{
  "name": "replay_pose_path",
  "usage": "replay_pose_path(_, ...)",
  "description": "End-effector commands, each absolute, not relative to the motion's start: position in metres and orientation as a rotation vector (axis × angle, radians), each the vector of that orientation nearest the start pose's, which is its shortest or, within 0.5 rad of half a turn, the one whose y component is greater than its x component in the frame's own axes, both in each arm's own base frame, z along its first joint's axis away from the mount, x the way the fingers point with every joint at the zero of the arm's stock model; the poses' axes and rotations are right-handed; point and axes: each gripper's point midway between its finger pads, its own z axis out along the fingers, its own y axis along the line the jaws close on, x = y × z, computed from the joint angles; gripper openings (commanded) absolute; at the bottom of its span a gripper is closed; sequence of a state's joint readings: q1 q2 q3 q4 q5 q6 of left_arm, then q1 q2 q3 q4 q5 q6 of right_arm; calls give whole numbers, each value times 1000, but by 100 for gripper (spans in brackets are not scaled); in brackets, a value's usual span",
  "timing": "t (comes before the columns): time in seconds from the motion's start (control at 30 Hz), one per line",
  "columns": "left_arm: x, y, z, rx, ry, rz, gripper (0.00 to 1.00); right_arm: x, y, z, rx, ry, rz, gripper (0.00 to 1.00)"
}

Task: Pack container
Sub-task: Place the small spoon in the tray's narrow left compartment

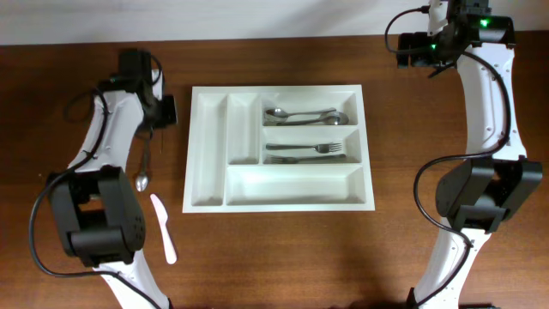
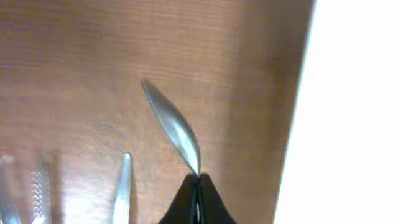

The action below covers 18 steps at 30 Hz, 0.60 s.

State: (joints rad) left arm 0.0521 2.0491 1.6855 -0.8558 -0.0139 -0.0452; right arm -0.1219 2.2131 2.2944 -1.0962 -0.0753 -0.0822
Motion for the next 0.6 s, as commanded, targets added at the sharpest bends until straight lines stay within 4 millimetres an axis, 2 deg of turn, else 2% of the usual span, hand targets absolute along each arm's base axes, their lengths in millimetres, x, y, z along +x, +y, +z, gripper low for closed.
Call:
replay_pose_path(0.0, 492, -7, 159, -35, 2641, -27, 2, 544, -51, 216, 23, 2539, 21, 99)
replay_pose_path(0.1, 492, -44, 175, 60, 2618, -64, 2, 544, -51, 216, 23, 2539, 21, 99)
replay_pose_path(0.33, 479, -121, 173, 167, 2627, -154, 2, 544, -51, 216, 23, 2539, 21, 99)
replay_pose_path(0.47, 471, -144, 162, 155, 2661, -183, 2, 544, -51, 216, 23, 2539, 21, 99)
replay_pose_path(0.57, 468, -152, 142, 86, 2716, -198, 2, 544, -51, 216, 23, 2539, 21, 99)
